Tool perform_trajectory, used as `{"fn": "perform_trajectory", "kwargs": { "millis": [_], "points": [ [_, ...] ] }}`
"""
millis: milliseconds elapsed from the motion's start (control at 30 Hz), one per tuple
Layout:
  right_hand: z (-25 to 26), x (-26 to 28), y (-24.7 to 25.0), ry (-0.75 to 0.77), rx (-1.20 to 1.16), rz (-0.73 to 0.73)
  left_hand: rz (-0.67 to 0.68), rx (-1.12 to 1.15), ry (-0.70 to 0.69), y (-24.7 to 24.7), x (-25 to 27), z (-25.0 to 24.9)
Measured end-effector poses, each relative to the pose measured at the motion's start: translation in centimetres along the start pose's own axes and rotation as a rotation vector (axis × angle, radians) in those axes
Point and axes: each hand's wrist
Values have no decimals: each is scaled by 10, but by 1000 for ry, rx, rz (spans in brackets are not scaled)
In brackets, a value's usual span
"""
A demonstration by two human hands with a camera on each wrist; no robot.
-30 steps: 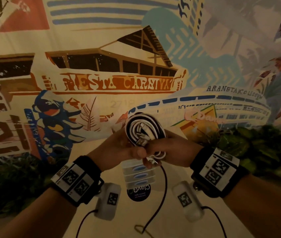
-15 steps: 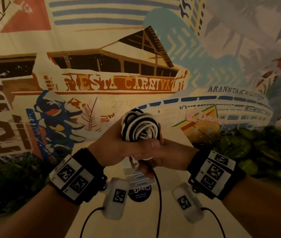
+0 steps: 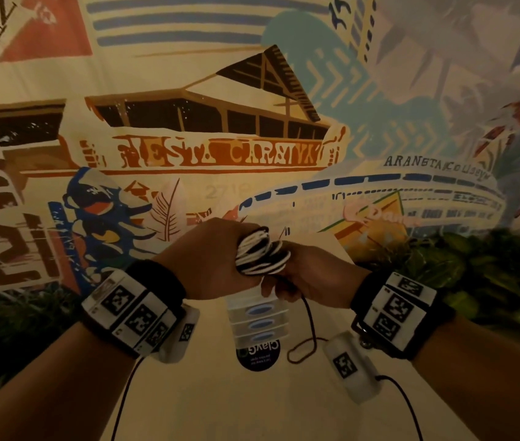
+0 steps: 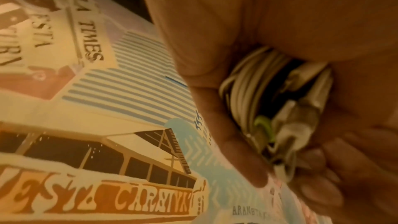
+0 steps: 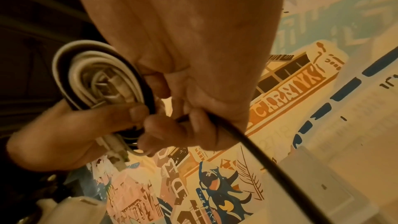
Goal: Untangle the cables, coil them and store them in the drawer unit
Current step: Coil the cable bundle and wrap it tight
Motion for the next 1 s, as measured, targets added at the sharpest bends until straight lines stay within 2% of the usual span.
{"fn": "perform_trajectory", "kwargs": {
  "millis": [133, 333, 400, 533, 733, 867, 1000],
  "points": [
    [4, -5, 2, -64, -22, -13, 35, -80, 25, -6, -4, -6],
    [23, -4, 8, -160, 197, 97, 123, -256, 80, -22, -4, -10],
    [24, -5, 13, -179, 210, 120, 158, -396, 93, -27, -2, -12],
    [32, -2, 12, -206, 344, 171, 105, -378, 131, -30, -1, -21],
    [42, -4, -10, -151, 877, -23, 116, -556, 131, -27, -3, -34],
    [35, -5, -20, -85, 974, -91, 88, -563, 204, -27, 0, -39],
    [29, -3, -21, -5, 990, -99, 69, -529, 229, -31, 5, -38]
  ]
}}
Point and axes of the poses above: each hand's wrist, its own x-axis away from the middle knuckle, its own y-axis out of the back of the hand, z = x × y
